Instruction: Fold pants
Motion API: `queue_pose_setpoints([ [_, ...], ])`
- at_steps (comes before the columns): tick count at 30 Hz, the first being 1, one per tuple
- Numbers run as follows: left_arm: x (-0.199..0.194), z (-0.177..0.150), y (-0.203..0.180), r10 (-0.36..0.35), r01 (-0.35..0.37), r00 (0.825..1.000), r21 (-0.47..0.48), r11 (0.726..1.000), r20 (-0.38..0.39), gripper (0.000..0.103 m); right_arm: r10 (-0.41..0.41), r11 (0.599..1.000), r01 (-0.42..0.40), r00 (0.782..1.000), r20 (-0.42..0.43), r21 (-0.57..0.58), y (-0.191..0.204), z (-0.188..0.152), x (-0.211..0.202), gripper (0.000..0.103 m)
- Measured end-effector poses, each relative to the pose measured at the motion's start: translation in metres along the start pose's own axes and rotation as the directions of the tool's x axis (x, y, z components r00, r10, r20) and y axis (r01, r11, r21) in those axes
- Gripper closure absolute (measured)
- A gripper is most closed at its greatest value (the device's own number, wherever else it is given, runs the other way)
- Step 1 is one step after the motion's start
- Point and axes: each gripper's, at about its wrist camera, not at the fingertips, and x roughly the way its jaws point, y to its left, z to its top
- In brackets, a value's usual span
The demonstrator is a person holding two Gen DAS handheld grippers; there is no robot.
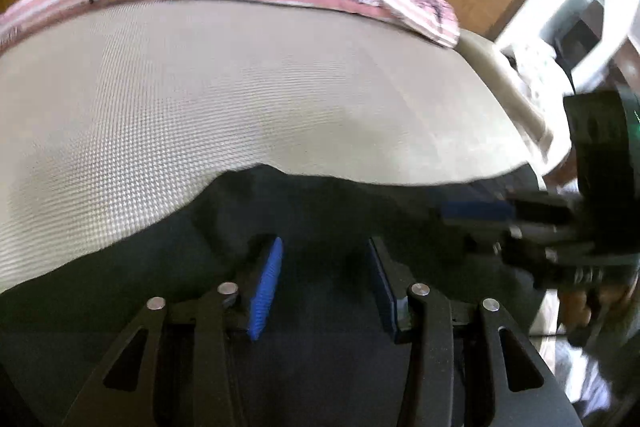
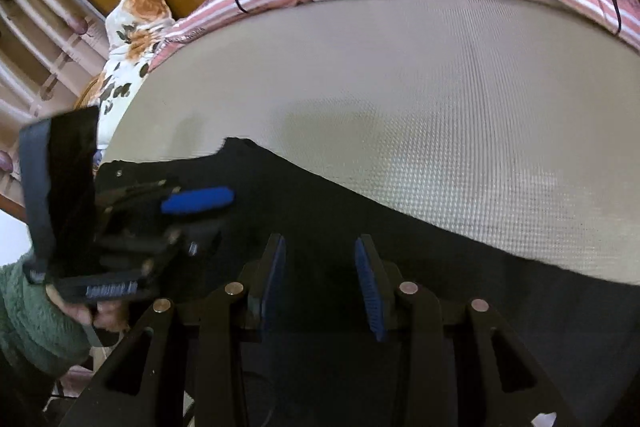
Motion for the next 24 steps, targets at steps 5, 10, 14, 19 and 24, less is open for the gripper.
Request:
queue_pose_setpoints([
  [5,-0.003,0.002,0.013,-0.012,0.012,1.000,-0.058,0.998,0.002,0.079,-0.055,0.998,0.054,0.998,0.033,0.041,-0.018,0.002,0.008,0.082],
  [10,-0.019,0.009,-0.008,0.051,-0.052,0.998,0.012,0.999,0.030,0.078,-0.047,0.997,0.044,0.997,0.057,0.066,-0.017,0.003,-0.001,0.081],
  [14,-0.021,0.020,-0.016,0.047,-0.049,0.997,0.029,0.998,0.055,0.065,-0.045,0.998,0.042,0.997,0.064,0.050,-0.011,-0.005,-0.008,0.081],
  [19,0.003,0.025,0.007,0.047,-0.046,0.999,-0.045,0.998,0.020,0.067,-0.062,0.995,0.056,0.996,0.064,0.079,-0.019,-0.016,-0.011,0.081],
  [24,0.008,0.027,0.011,0.050,-0.049,0.998,-0.064,0.997,0.024,0.069,-0.105,0.987,0.097,0.993,0.059,0.126,-0.039,-0.027,-0.019,0.083],
])
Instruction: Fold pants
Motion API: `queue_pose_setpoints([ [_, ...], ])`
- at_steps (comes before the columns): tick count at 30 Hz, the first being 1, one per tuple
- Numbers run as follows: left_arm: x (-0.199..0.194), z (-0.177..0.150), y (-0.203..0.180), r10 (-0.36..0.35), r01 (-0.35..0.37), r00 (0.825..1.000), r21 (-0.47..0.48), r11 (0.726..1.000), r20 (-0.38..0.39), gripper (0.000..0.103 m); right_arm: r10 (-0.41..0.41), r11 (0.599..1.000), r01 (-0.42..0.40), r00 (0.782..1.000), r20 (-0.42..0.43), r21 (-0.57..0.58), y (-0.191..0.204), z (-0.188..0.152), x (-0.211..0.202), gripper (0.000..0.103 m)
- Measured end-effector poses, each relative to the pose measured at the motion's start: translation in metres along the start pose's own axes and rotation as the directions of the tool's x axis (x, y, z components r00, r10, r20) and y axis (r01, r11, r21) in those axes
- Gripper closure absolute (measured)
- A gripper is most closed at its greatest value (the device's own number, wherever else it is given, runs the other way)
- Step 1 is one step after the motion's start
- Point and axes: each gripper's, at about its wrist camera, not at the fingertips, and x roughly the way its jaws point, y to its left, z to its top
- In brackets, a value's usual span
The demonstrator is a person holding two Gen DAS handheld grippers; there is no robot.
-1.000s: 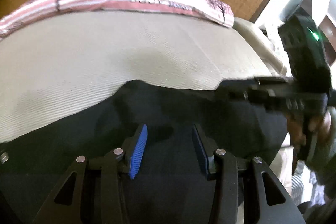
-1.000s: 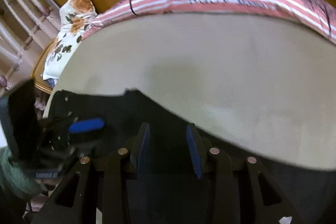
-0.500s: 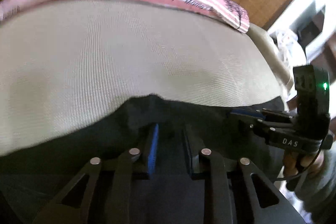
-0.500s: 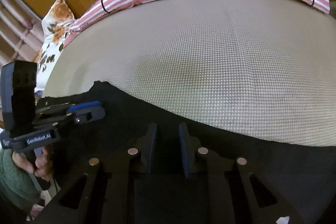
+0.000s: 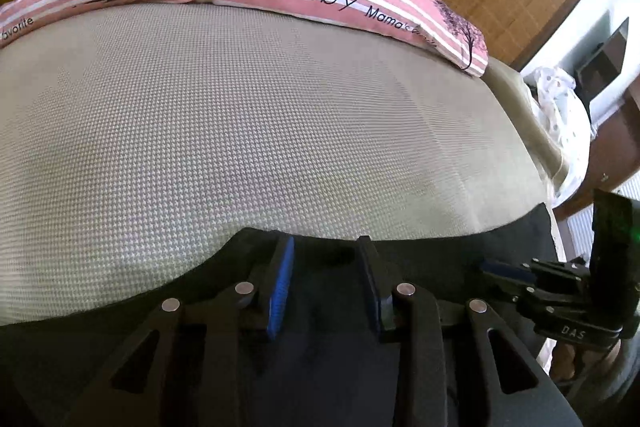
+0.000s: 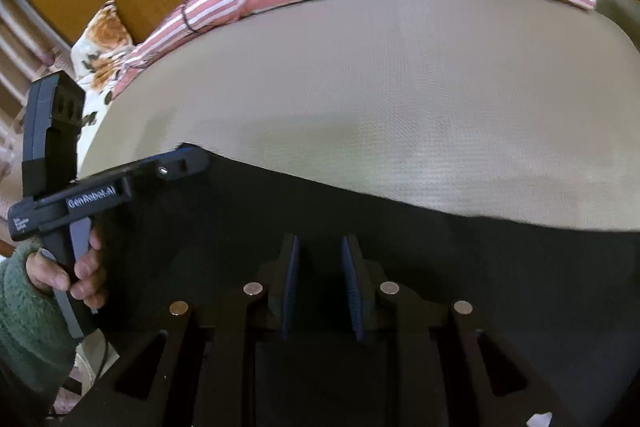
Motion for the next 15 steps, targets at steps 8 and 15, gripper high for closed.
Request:
queue_pose_setpoints([
  [8,-0.024,-0.015,-0.030,0.075,-0.076,0.997,0.089,0.993,0.013,0.068,-0.027,0.999,0.026,0.999,0.039,0.041,-0.017,-0.018,-0.034,0.077],
  [15,-0.047,-0.084,-0.039,0.139,-0.132,0.990,0.155,0.979,-0.038,0.065,-0.061,0.988,0.054,0.997,0.044,0.148,-0.059,-0.066,-0.064,0.076],
])
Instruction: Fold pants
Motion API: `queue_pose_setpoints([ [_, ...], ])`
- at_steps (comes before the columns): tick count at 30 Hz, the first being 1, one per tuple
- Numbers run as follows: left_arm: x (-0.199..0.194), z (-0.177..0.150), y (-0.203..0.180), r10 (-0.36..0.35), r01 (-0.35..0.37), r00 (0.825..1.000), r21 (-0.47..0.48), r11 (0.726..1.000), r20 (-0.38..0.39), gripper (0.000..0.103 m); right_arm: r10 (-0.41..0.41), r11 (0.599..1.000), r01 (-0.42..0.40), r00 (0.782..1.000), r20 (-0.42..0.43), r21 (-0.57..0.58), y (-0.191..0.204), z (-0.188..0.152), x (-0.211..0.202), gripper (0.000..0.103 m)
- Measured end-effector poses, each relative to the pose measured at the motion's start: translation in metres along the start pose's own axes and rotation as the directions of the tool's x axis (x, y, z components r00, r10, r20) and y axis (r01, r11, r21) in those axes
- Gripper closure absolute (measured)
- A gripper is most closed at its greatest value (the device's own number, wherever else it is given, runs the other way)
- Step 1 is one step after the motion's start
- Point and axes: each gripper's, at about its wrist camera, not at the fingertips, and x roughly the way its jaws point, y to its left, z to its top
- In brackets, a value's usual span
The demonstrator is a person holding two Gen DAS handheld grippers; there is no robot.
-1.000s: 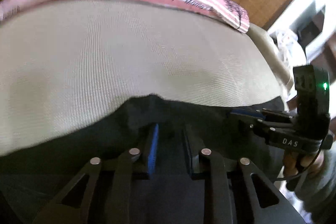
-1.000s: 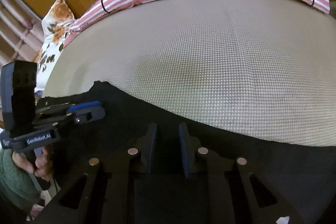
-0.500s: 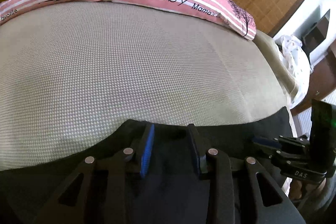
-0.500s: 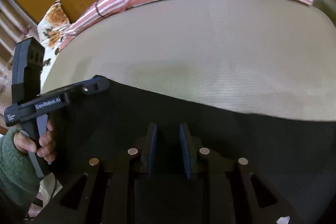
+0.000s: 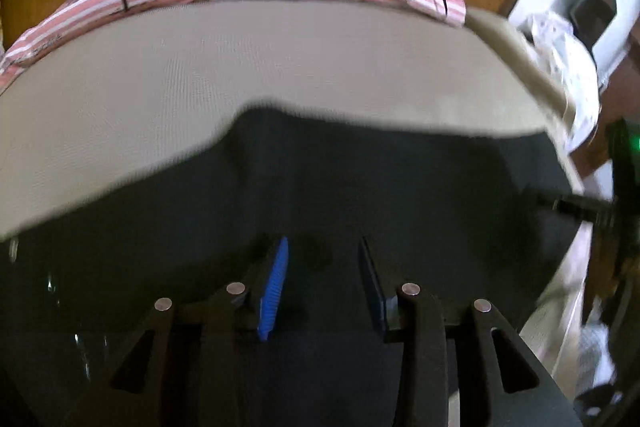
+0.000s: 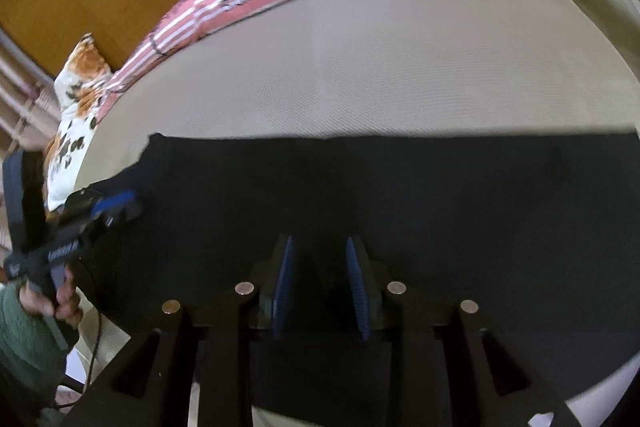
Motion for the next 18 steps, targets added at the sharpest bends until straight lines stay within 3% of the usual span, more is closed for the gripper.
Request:
queue_pose_setpoints([
  [5,-0.011,-0.044,-0.010,0.062,-0.061,0.998,0.049,0.997,-0.010,0.056,-0.061,0.992,0.058,0.998,0.022,0.111,-0.053,-0.027,-0.023,0.076],
  [11,-0.018,-0.055,-0.021,0.075,-0.074,0.997,0.026,0.997,-0.034,0.047,-0.127,0.961,0.102,0.988,0.083,0.256,-0.119,-0.058,-0.067,0.076],
  [18,-0.018,-0.044,-0.071,-0.034,0.038,0.998,0.075,0.996,-0.048,0.047,-0.133,0.888,0.046,0.978,0.159,0.458,-0.191,-0.098,-0.114,0.073],
])
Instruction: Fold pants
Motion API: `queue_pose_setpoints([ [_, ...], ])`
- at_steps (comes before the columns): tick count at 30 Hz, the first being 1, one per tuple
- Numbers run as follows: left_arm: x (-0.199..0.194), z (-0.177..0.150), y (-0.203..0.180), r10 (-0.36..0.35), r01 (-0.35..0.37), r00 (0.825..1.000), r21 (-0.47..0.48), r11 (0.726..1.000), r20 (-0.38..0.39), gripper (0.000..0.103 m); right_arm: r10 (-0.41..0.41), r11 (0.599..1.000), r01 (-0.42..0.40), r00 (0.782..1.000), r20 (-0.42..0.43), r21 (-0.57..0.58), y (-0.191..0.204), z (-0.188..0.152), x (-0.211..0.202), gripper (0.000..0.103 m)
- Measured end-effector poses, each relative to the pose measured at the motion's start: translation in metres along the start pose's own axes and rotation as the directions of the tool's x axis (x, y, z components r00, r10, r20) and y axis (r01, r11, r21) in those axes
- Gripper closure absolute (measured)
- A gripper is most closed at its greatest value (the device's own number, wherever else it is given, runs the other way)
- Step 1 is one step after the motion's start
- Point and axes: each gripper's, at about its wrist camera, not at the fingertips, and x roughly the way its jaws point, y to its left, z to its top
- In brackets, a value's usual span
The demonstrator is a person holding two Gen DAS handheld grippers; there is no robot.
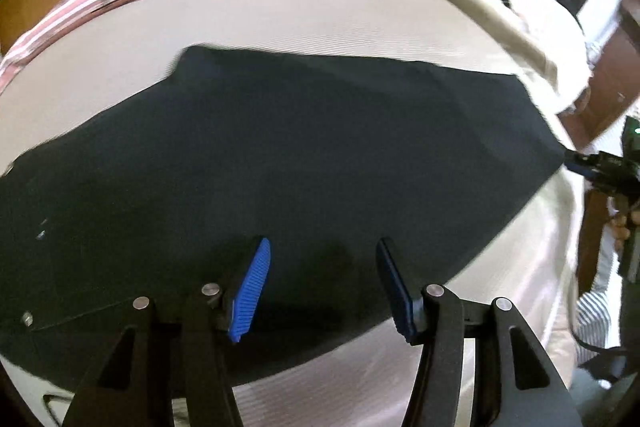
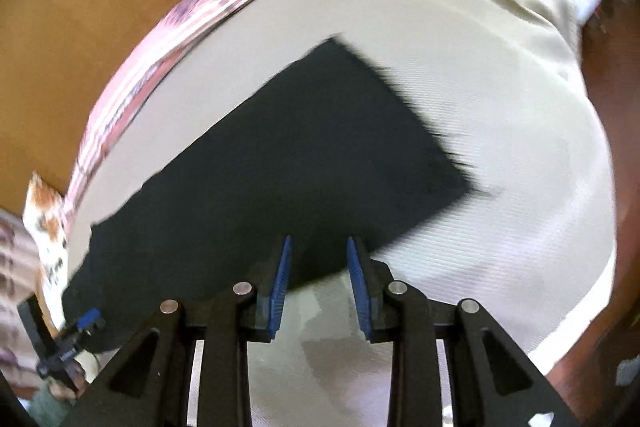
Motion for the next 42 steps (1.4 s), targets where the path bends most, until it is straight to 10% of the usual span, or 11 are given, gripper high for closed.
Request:
queue_pose_setpoints([
  [23,0.042,0.022,-0.082,-0.029,0.037,0.999,0.190,0.981,-0.044,0.045,0.156,0.959,-0.175,0.983,0.101,0.223,-0.051,0.034,0.022,0.095],
  [32,0.004,0.030,-0.024,-0.054,0.055,0.998,-0.034,0.998,0.033,0.045,0.319,0.942,-0.323,0.946,0.057,0.087,0.052,0.043,0.013,0.095],
  [42,-0.043,0.013,0.052,-0.018,0.047,0.992,-0.230,0.972,0.125,0.045,0.437,0.879,-0.462,0.880,-0.187,-0.117,0.222,0.003,0.065,0.095],
])
